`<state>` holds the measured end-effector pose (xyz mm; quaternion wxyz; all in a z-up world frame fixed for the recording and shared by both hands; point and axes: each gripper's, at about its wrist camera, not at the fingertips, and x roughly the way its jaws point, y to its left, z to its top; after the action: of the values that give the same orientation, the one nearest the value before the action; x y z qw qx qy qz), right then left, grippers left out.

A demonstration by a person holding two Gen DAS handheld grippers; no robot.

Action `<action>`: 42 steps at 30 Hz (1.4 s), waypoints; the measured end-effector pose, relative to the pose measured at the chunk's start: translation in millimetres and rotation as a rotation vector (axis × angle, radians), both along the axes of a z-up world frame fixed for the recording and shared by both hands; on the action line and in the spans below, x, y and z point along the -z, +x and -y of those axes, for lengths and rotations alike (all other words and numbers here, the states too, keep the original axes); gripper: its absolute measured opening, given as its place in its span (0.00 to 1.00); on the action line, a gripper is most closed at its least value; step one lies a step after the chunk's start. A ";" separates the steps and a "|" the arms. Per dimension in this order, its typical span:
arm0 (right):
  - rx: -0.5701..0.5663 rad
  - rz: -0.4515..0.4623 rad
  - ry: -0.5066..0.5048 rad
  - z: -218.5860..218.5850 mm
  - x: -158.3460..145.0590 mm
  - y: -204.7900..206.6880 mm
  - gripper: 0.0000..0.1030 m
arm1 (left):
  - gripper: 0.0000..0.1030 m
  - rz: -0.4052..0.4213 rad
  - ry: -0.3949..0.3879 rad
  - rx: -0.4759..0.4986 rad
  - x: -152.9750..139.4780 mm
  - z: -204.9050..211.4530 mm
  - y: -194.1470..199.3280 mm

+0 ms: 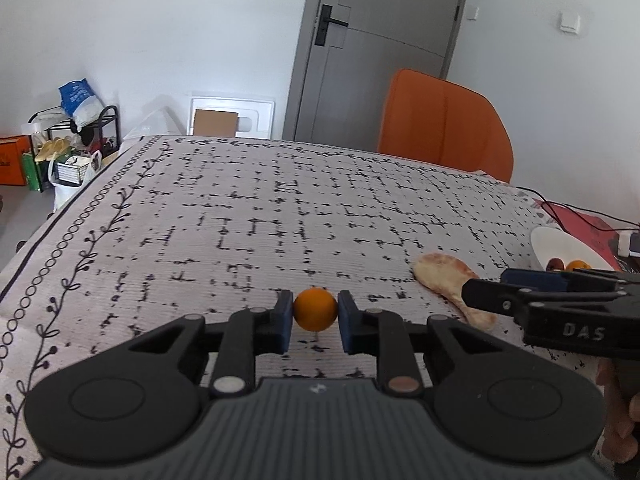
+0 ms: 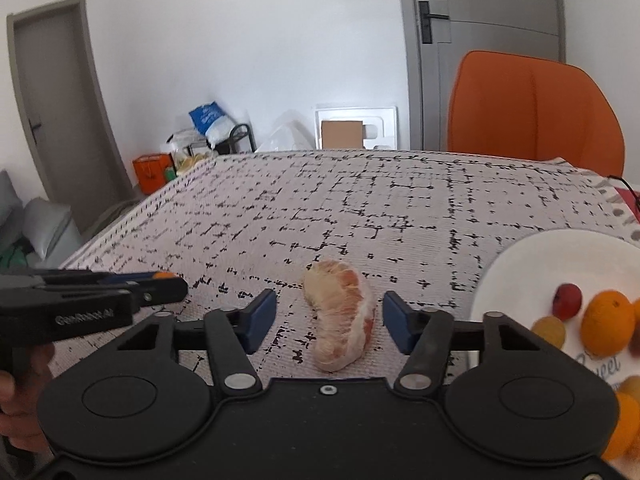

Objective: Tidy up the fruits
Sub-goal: 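Grasp the small tangerine with the left tool while the right tool grasps the other pomelo segment, then carry the tangerine with the left tool while the right tool carries the pomelo segment to the bowl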

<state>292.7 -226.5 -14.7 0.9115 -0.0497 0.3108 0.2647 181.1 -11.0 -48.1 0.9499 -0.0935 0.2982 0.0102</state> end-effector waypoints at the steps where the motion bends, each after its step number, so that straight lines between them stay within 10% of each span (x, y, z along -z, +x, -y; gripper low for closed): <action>1: -0.002 0.002 -0.010 -2.3 0.8 1.5 0.53 | 0.21 0.001 -0.002 -0.004 -0.1 -1.9 -0.9; 12: -0.011 0.037 -0.132 -21.4 15.9 10.9 0.52 | 0.22 0.012 -0.026 -0.055 -0.8 -23.6 -12.0; 16: -0.008 0.064 -0.188 -29.3 21.4 6.9 0.36 | 0.22 0.018 -0.029 -0.062 -2.9 -26.1 -16.4; 42: 0.030 0.156 -0.025 14.8 -19.6 -30.1 0.33 | 0.22 0.071 -0.008 0.003 -23.4 8.6 -30.8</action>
<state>262.6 -241.3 4.9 0.9361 -0.0768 0.2427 0.2426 150.3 -19.7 -24.7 0.9595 -0.0970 0.2645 0.0045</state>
